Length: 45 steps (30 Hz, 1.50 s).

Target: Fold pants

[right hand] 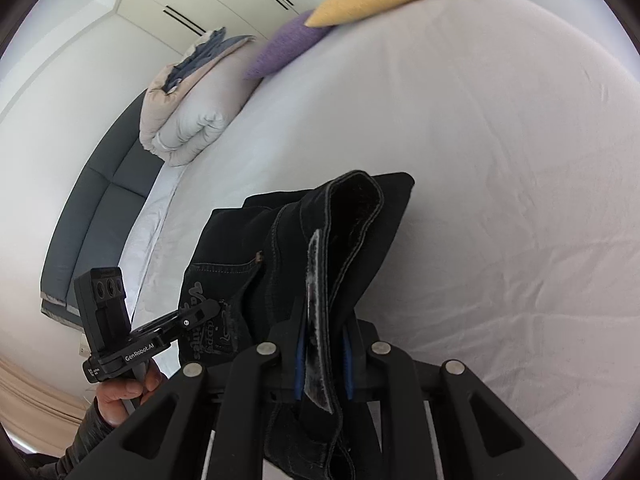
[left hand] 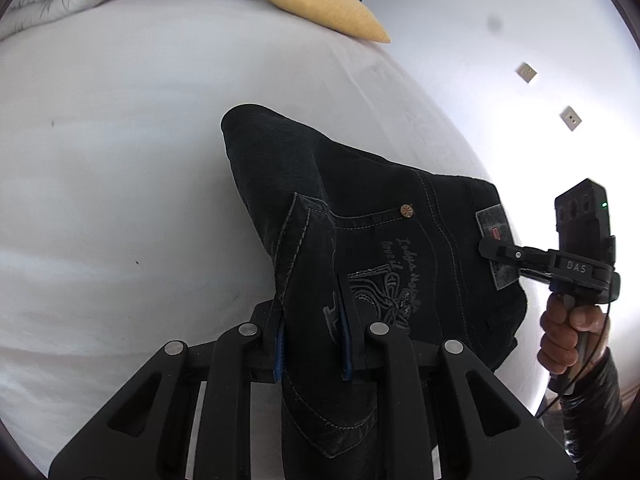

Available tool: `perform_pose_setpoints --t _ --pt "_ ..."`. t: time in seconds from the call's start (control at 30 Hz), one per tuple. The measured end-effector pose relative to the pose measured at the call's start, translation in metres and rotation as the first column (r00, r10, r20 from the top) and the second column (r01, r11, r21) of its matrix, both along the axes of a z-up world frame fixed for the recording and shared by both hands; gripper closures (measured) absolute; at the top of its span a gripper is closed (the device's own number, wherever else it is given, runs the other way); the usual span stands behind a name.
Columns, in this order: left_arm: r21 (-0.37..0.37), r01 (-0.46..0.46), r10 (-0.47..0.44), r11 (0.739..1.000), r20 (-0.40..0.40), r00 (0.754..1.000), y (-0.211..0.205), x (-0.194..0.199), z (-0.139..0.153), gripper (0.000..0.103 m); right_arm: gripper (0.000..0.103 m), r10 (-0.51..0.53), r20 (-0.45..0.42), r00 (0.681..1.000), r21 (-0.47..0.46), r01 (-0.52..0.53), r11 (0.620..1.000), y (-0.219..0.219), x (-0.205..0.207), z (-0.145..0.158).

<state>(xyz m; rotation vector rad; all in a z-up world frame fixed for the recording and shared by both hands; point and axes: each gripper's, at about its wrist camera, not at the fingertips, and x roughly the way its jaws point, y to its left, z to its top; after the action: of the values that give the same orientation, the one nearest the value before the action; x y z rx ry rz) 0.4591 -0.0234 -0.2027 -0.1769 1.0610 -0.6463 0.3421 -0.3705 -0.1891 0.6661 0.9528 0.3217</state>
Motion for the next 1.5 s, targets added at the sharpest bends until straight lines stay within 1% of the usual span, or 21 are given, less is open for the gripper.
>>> perform_pose_setpoints --t 0.13,0.27,0.3,0.43,0.47,0.53,0.6,0.63,0.67,0.73,0.77,0.8,0.87,0.97,1.07,1.17,1.23,1.3,1.33,1.4,1.5 --pt "-0.014 0.004 -0.004 1.000 0.000 1.000 -0.001 -0.001 -0.007 0.081 0.084 0.001 -0.006 1.000 0.017 -0.001 1.000 -0.002 0.003 -0.008" --pt "-0.045 -0.024 0.023 0.999 -0.011 1.000 0.001 -0.007 -0.019 0.070 0.057 -0.043 -0.071 0.997 0.027 0.045 0.999 -0.012 0.006 -0.027" --pt "-0.051 -0.038 0.038 0.998 -0.012 0.999 0.002 -0.007 -0.021 0.061 0.057 -0.053 -0.068 0.996 0.051 0.056 0.997 -0.015 0.003 -0.030" --pt "-0.013 -0.079 0.079 0.997 0.033 0.996 0.008 -0.018 -0.015 0.045 0.053 -0.098 -0.048 0.994 0.058 0.100 0.993 -0.016 -0.014 -0.027" --pt "0.006 -0.103 0.103 0.995 0.076 0.992 0.011 -0.027 -0.006 0.041 0.051 -0.113 -0.042 0.993 0.043 0.115 0.992 -0.015 -0.019 -0.023" --pt "0.016 -0.143 0.139 0.990 0.156 0.978 0.016 -0.044 0.009 0.023 0.048 -0.147 -0.007 0.989 -0.008 0.147 0.989 -0.011 -0.036 -0.008" --pt "0.044 -0.213 0.187 0.976 0.323 0.928 0.017 -0.078 0.041 0.008 0.036 -0.176 0.062 0.982 -0.096 0.182 0.979 0.000 -0.061 0.016" --pt "0.058 -0.252 0.206 0.966 0.412 0.887 0.016 -0.098 0.056 0.000 0.032 -0.194 0.115 0.974 -0.161 0.211 0.964 0.009 -0.077 0.032" --pt "0.079 -0.309 0.225 0.948 0.519 0.825 0.014 -0.123 0.074 0.000 0.026 -0.201 0.170 0.965 -0.222 0.236 0.946 0.019 -0.093 0.046" --pt "0.098 -0.373 0.223 0.923 0.652 0.724 0.009 -0.162 0.096 0.000 0.018 -0.194 0.290 0.937 -0.312 0.285 0.906 0.040 -0.124 0.077" --pt "0.115 -0.427 0.216 0.897 0.730 0.649 0.003 -0.189 0.109 0.000 0.011 -0.189 0.328 0.925 -0.329 0.300 0.895 0.045 -0.133 0.086" --pt "0.121 -0.456 0.212 0.882 0.762 0.613 0.000 -0.204 0.117 0.000 0.004 -0.187 0.390 0.902 -0.351 0.333 0.875 0.056 -0.151 0.101" --pt "0.111 -0.494 0.217 0.862 0.801 0.558 -0.005 -0.237 0.132 0.000 0.000 -0.190 0.480 0.857 -0.377 0.396 0.837 0.073 -0.180 0.124" --pt "0.095 -0.524 0.237 0.847 0.813 0.531 -0.005 -0.275 0.152 0.000 0.000 -0.184 0.605 0.774 -0.403 0.498 0.768 0.092 -0.223 0.156" --pt "0.057 -0.561 0.240 0.826 0.865 0.442 0.000 -0.317 0.170 0.000 0.000 -0.174 0.707 0.686 -0.393 0.585 0.710 0.106 -0.261 0.187" --pt "0.046 -0.538 0.246 0.842 0.854 0.458 0.010 -0.343 0.193 0.000 0.000 -0.165 0.756 0.633 -0.384 0.634 0.671 0.114 -0.296 0.218" --pt "0.054 -0.546 0.259 0.836 0.839 0.479 0.023 -0.351 0.203 0.000 0.000 -0.160 0.777 0.609 -0.372 0.649 0.664 0.119 -0.315 0.234" --pt "0.066 -0.547 0.289 0.834 0.792 0.537 0.034 -0.356 0.210 0.000 0.000 -0.147 0.791 0.594 -0.365 0.651 0.666 0.122 -0.334 0.249" --pt "0.080 -0.547 0.309 0.833 0.753 0.581 0.036 -0.354 0.210 0.000 0.000 -0.144 0.797 0.586 -0.363 0.656 0.662 0.125 -0.341 0.255" --pt "0.110 -0.546 0.331 0.830 0.692 0.642 0.041 -0.353 0.205 0.000 0.000 -0.128 0.791 0.599 -0.376 0.640 0.670 0.129 -0.349 0.260" --pt "0.158 -0.552 0.331 0.819 0.657 0.678 0.046 -0.356 0.192 0.000 0.000 -0.106 0.763 0.638 -0.409 0.603 0.685 0.139 -0.357 0.256"
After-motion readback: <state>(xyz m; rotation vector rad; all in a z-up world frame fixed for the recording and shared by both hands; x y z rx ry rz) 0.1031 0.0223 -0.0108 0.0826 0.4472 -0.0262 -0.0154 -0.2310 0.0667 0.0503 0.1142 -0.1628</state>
